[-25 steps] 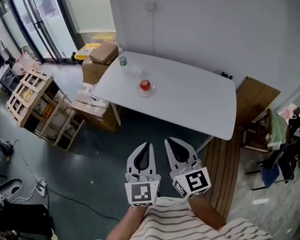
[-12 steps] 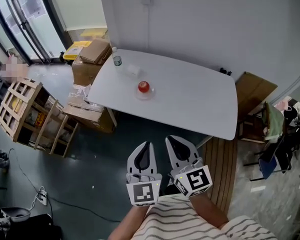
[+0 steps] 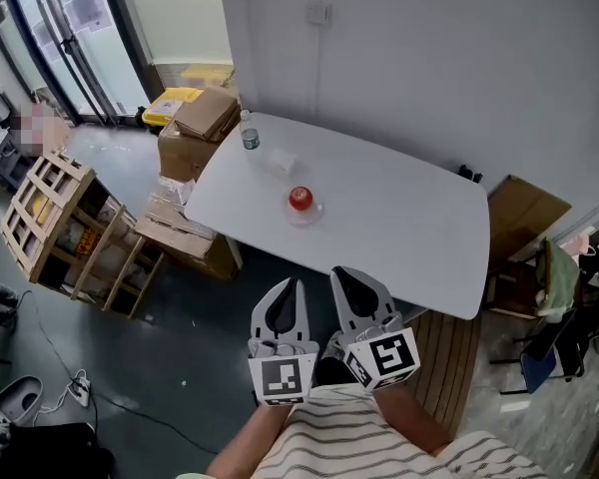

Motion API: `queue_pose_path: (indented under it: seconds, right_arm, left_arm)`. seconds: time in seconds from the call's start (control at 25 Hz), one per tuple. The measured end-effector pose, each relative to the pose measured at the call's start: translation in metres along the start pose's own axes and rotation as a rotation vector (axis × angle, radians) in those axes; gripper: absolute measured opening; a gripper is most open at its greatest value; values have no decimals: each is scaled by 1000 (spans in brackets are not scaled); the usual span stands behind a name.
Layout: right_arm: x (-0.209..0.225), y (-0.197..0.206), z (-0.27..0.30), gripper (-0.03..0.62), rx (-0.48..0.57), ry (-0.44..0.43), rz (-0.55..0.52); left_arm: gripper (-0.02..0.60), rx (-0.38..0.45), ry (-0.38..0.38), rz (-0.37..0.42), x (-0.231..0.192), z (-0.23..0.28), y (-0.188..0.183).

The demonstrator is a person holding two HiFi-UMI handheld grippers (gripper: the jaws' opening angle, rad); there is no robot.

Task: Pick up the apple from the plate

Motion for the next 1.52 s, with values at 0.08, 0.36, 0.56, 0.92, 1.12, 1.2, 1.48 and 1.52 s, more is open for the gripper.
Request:
queue_pose_path:
  seconds: [0.08,0.36,0.56,0.92,1.12,1.2,1.48,1.52]
  right_arm:
    - [14,-5,14,14,12,-10,1]
    - [57,-8,58,14,31,-37,10]
    - [84,-13,77,14,37,-49,15]
    - [120,-7,96,14,40,-79,17]
    - [129,4,104,14,15,-82,32]
    - [130,9,108,14,0,-77,33]
    - [141,23,131,14,-50,-34,41]
    - [142,24,135,14,-56,-28,42]
  left_arm:
    - [5,8,-13,5,-2,17,-3]
    - [5,8,-45,18,-9,72,-3]
    - [5,6,-61,14,-7,104,-6]
    - [5,-7,-102,33,1,139,6]
    - [5,-35,-118,18,-2,147,16]
    - [5,-46,-111,12,-6,151,21]
    - [5,-92,-69,-11,-25,180,38]
    - [5,-97,-62,-13,-28,185,40]
Point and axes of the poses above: the fingertips, and each gripper's own axes: z forward along the fingers, x to its right, y out of its underside, the point moved 5 cm from there along -z, backward along the fingers, and after that the axes turned 1 degree about -x, right-handed, at the moved point
